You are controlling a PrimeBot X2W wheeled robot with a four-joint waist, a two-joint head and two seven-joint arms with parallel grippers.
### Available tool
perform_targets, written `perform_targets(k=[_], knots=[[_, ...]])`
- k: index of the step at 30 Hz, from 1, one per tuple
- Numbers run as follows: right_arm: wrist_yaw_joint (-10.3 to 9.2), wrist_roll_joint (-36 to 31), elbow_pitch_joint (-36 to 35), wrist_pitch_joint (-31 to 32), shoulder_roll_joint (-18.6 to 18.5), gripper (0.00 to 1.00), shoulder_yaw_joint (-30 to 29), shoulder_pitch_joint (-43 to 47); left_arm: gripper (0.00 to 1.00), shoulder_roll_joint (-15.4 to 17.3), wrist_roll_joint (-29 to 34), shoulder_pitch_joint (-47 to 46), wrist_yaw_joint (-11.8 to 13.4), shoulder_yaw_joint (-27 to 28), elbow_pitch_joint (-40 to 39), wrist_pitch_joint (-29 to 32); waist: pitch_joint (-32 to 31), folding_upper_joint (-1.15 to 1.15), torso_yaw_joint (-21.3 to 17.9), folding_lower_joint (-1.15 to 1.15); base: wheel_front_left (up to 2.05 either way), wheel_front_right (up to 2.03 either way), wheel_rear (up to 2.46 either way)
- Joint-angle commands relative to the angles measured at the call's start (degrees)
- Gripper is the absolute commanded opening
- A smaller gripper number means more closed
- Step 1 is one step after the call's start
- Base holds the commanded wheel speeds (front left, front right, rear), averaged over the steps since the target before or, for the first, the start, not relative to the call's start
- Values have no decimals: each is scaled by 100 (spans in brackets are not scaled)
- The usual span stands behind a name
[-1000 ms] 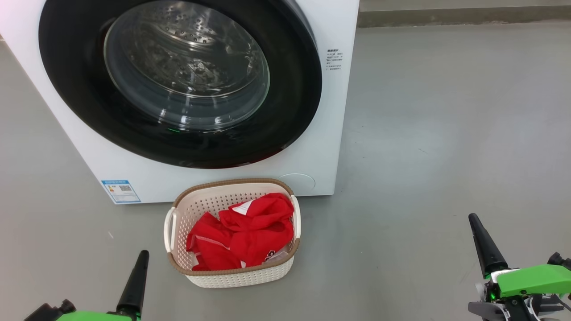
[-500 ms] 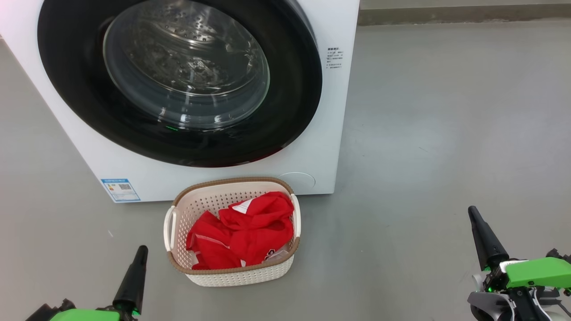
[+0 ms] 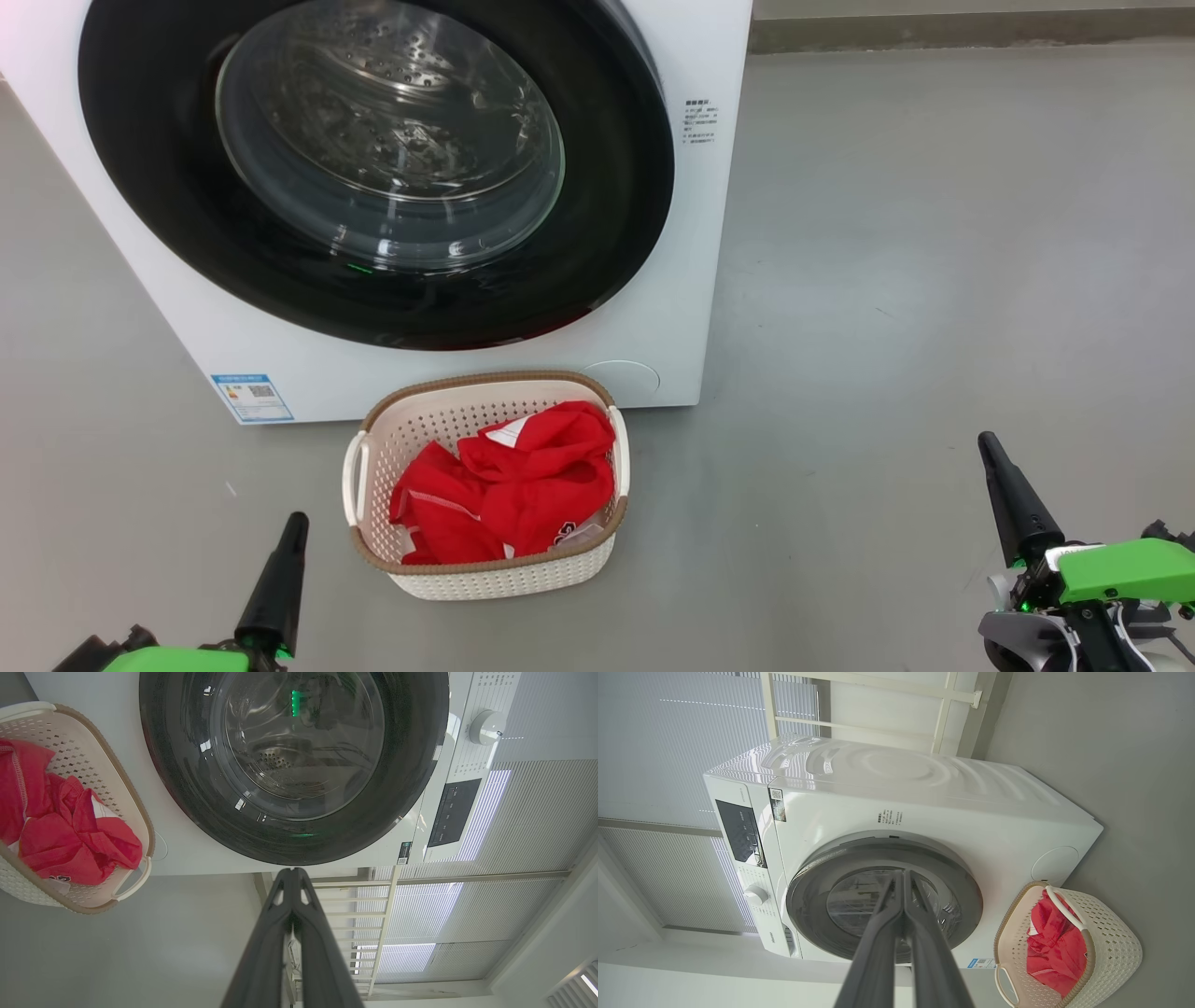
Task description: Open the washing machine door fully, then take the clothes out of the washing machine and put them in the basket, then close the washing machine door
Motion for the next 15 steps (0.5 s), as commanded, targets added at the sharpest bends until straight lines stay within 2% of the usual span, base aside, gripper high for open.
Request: perform_targets(k=[1,15], knots=[[-3,71,-141,11,-103,0,107,-256,0,58,-32,-261,-47,201,-118,23,0,0,0,0,0,0,0],[-3,63,-140,18,-97,0,98,-256,0,58,-31,-261,-47,201,-118,23,0,0,0,0,0,0,0]])
